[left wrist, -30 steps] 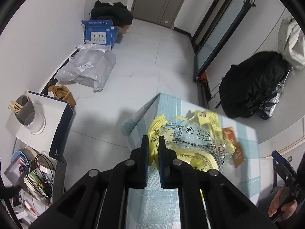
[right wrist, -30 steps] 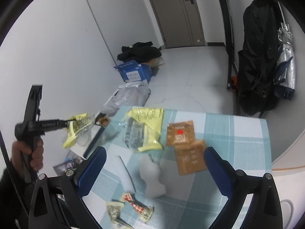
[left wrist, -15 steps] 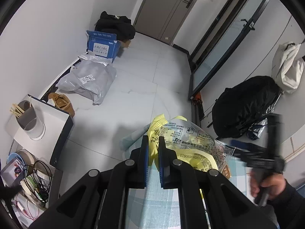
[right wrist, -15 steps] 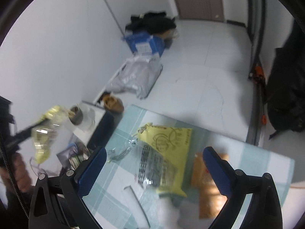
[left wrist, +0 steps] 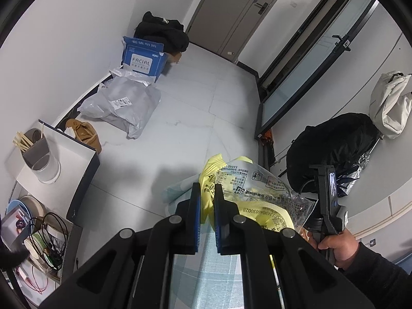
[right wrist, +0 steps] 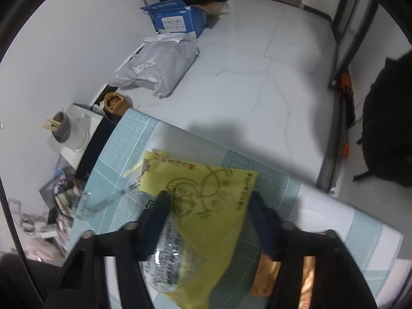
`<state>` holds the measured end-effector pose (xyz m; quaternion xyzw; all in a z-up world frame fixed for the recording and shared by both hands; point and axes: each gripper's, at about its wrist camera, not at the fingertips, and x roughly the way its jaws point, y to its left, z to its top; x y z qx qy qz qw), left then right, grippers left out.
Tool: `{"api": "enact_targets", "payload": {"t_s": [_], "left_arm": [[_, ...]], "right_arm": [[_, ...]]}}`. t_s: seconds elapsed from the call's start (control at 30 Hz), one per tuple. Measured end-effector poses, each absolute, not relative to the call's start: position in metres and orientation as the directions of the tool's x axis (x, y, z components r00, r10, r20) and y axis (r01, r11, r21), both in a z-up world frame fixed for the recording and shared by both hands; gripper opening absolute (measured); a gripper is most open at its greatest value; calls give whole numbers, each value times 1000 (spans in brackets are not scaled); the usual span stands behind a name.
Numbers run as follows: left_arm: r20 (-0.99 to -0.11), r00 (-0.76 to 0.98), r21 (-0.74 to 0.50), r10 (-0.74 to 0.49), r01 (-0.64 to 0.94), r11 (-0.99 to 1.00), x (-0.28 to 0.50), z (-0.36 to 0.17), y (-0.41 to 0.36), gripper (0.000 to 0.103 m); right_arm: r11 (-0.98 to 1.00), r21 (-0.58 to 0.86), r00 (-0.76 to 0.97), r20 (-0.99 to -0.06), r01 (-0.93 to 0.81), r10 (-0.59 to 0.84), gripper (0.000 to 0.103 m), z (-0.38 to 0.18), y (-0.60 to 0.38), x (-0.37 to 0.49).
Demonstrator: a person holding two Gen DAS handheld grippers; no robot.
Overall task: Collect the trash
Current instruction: 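Lift the wrapper with the left tool while the right tool grasps another yellow wrapper, then carry both yellow wrappers toward the white trash bin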
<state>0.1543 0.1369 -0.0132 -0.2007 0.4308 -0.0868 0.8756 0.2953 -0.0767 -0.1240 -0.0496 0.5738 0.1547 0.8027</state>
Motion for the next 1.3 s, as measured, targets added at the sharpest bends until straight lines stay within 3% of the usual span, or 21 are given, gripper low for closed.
{"api": "enact_targets", "payload": {"t_s": [0.43, 0.8, 1.3], "left_arm": [[-723, 624, -382, -295, -6, 924, 150, -10, 125, 5], [-693, 662, -321, -286, 71, 944, 141, 1, 95, 5], [-628, 698, -307, -345, 186, 934, 118, 34, 36, 5]], "right_arm": [[938, 93, 368, -903, -334, 221, 26, -111, -83, 268], [928, 179, 466, -824, -327, 323, 24, -62, -114, 230], [940, 220, 614, -714, -260, 337, 24, 7, -206, 164]]}}
